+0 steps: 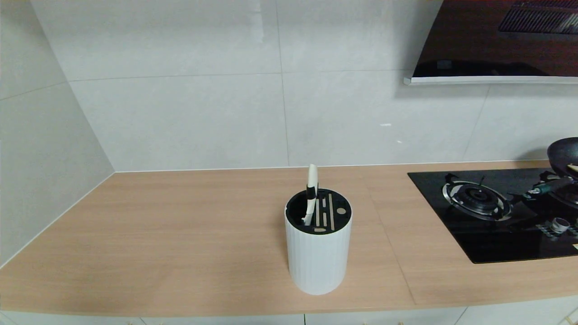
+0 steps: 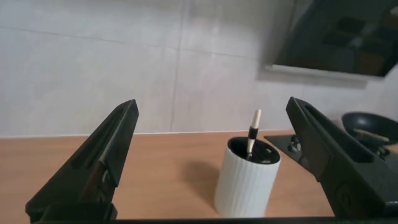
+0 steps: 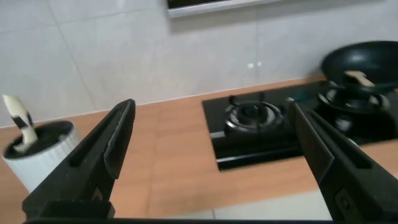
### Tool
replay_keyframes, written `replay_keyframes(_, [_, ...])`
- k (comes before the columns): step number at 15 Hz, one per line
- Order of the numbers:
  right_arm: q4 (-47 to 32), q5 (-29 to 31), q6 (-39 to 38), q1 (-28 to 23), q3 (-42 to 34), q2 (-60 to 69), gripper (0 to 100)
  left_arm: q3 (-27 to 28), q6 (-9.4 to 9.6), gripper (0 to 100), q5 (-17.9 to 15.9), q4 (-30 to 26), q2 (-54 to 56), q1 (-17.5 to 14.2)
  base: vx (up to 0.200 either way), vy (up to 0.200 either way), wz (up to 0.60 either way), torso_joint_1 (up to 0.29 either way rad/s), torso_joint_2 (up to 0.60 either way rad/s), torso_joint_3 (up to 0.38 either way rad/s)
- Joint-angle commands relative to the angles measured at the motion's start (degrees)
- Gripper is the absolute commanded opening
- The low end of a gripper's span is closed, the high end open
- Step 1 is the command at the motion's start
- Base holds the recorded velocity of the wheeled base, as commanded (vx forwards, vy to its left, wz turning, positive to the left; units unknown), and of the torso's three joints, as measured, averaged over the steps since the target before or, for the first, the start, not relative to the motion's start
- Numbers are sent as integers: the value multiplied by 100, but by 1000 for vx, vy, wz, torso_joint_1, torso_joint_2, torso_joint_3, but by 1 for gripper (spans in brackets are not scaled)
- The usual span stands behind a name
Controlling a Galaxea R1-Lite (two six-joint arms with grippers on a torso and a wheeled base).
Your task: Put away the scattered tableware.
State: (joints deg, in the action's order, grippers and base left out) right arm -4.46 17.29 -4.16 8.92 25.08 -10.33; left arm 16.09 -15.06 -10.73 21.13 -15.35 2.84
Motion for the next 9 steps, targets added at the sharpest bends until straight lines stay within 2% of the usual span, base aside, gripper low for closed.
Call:
replay_keyframes(1, [-2,214,-41,-242,-108,461,100,-344,-68,100,-8,-293,1095,-442,0,0,0,0,0,0])
replay_keyframes(2, [16,249,-41,-514,-161,523,100,-660,-50,100,115,-197,1174,-504,0,0,0,0,0,0])
replay_keyframes(3, [-2,-6,3,-884,-284,839,100,-906,-59,100,308,85,1174,-504,0,0,0,0,0,0])
replay_keyframes(4, [7,-358,117,-928,-512,997,100,-1161,-24,100,326,287,1201,-504,0,0,0,0,0,0])
replay_keyframes(5, [42,-234,205,-919,-803,1015,100,-1477,293,100,273,348,1201,-504,0,0,0,0,0,0])
replay_keyframes(6, [156,12,205,-919,-1066,1015,100,-1609,776,100,273,137,1324,-416,0,0,0,0,0,0])
replay_keyframes(7, [385,29,249,-919,-1453,1015,100,-1609,908,100,255,-364,1482,-346,0,0,0,0,0,0])
replay_keyframes(9, [1009,20,574,-919,-2226,1015,100,-1609,969,100,282,-882,1526,-328,0,0,0,0,0,0])
